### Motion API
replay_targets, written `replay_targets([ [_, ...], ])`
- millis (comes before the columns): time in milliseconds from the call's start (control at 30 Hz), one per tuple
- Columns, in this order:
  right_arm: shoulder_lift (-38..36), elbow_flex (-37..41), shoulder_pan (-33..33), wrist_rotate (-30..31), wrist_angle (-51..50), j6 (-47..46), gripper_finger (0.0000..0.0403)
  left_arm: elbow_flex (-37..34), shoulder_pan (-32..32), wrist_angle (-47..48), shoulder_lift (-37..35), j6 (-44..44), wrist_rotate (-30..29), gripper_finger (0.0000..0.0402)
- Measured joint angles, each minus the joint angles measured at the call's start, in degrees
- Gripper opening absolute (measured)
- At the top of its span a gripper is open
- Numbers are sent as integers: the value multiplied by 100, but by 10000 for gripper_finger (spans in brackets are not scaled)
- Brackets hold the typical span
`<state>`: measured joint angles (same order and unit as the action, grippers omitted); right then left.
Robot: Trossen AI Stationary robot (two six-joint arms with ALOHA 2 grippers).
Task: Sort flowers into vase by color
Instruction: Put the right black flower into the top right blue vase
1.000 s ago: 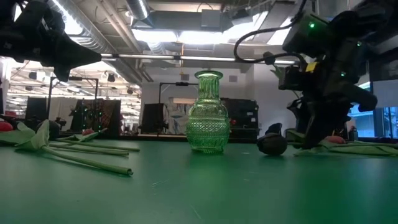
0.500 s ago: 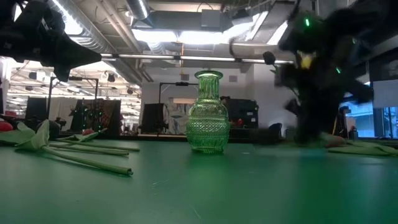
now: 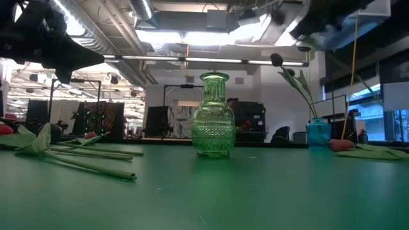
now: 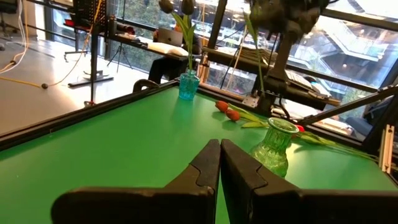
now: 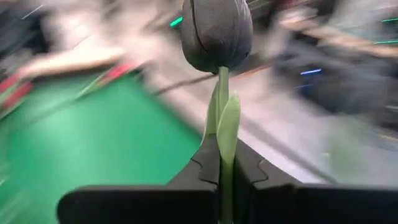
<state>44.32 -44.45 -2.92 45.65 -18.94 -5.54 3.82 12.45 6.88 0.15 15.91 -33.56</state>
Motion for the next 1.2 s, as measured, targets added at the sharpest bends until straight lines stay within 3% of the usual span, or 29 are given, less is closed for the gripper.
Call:
replay_targets([
  [100,-643,123,47,1168,503,238,6,-1,-1,9,2,0,0,11],
  [200,-1002,413,368,1529,1618,796,9,-1,0,3,1,1,0,11],
  [333,-1122,817,1174,1156,3001,1478,4,1,-1,1,1,-1,0,11],
  [500,-829,1188,2560,178,4360,1744,7,0,0,3,0,1,0,11],
  [733,9,1231,4198,-438,5368,1886,5,1,-2,3,0,-1,-2,11],
  [867,523,1232,4621,-376,5807,1886,7,1,-1,1,2,0,-1,11],
  [1033,959,1231,4601,10,6547,2379,8,2,0,-6,2,1,0,11],
  [1200,1158,1230,4611,-200,6554,2329,8,0,-2,0,1,-1,-1,11],
])
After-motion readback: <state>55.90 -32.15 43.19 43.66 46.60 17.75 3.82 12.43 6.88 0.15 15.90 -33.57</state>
